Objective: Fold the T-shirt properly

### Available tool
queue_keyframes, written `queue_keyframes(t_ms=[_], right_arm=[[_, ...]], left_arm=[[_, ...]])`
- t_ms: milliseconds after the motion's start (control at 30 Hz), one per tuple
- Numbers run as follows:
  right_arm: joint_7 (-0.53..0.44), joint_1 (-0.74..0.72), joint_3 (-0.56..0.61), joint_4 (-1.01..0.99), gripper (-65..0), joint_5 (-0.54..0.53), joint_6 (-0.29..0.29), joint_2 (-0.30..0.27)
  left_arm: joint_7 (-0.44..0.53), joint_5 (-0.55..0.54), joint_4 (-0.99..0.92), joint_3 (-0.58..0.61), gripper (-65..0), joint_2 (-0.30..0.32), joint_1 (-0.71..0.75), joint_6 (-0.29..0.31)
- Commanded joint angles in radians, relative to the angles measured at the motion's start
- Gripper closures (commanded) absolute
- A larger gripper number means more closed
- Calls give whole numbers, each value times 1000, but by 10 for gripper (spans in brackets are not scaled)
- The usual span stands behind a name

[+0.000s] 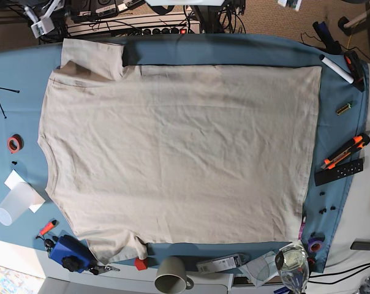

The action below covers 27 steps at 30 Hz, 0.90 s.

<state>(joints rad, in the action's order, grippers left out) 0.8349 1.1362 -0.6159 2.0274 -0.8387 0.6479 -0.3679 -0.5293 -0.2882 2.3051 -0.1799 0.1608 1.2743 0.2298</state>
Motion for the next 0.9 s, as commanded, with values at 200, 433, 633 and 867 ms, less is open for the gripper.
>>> queue_keyframes(t_ms=[200,433,633,867], right_arm=[[-12,-24,-49,114,0,-18,3,-6],[-12,-87,-49,137,0,-17,3,-6],[-13,-151,-49,137,0,1,3,-6],[-15,-199,-49,137,0,2,3,-6]], left_arm=[[5,0,51,-2,0,-6,-1,3],[15,29,51,-2,0,-27,-96,0],[105,149,51,-2,0,-27,-203,0],[103,188,51,-2,0,-27,-309,-111]])
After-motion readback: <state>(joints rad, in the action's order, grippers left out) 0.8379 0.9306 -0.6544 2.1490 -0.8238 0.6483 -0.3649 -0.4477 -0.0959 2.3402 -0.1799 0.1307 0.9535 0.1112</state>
